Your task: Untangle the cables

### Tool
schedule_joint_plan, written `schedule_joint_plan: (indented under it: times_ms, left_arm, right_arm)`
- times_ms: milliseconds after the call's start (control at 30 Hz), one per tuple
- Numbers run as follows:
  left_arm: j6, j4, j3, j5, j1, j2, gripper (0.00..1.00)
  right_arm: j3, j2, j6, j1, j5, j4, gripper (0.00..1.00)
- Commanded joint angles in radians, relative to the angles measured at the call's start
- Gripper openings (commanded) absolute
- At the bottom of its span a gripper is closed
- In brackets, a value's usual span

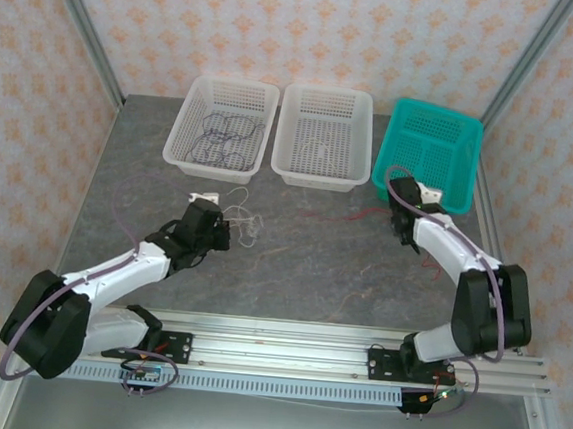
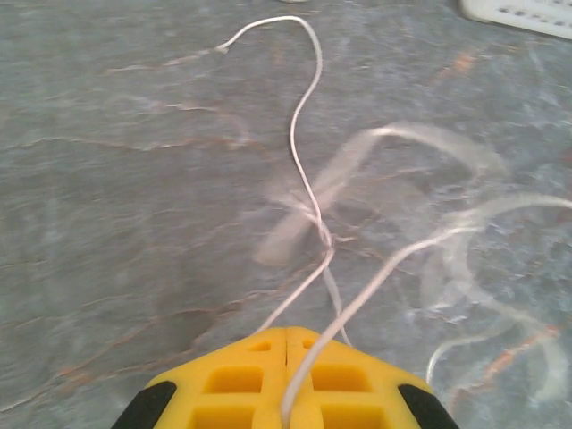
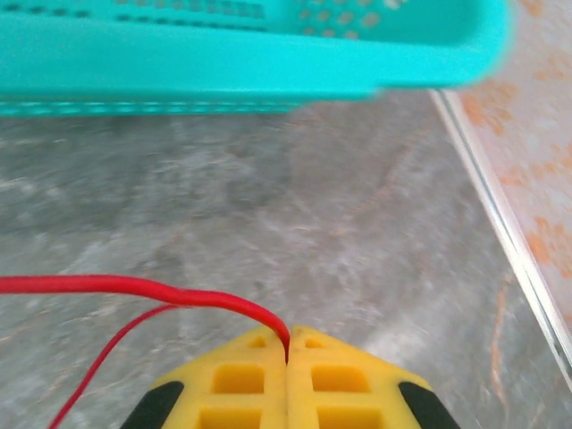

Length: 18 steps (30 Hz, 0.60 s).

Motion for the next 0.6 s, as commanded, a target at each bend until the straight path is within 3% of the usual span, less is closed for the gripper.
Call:
schedule_joint_plan:
  times_ms: [0, 133, 200, 267, 367, 400, 500, 567]
  left_arm:
    - [-0.027, -0.083, -0.019, -0.055, 0.023, -0.042, 0.00]
    - [-0.034, -0.099, -0.024, -0.051, 0.057, -0.057, 0.00]
    - [-0.014, -0.073, -0.024, -0.001, 0.065, -0.052, 0.00]
    - [0.022, -0.024, -0.019, 0.105, 0.066, -0.047, 0.00]
    - [0.064, 0.036, 0.011, 0.295, 0.065, -0.052, 0.00]
    - [0.068, 0.037, 0.027, 0.328, 0.065, -0.057, 0.00]
    - [0.078, -0.020, 0.084, 0.355, 0.064, -0.071, 0.00]
    - [0.098, -0.058, 0.119, 0.388, 0.065, -0.081, 0.00]
  right_arm:
    - [-0.045, -0.103, 0.126, -0.032, 0.067, -0.048, 0.00]
    - [-0.070, -0.191, 0.094, -0.055, 0.046, -0.056, 0.00]
    - [-0.088, -0.226, 0.006, -0.050, -0.102, -0.018, 0.00]
    - [-0.108, -0.232, -0.060, -0.025, -0.343, 0.019, 0.00]
    - [-0.130, -0.269, -0.030, 0.051, -0.485, 0.026, 0.00]
    - [-0.141, -0.266, -0.022, 0.073, -0.517, 0.029, 0.05]
    - [-0.121, -0.261, -0.032, 0.106, -0.505, -0.019, 0.41]
    - [-0.071, -0.303, -0.032, 0.120, -0.403, -0.073, 0.51]
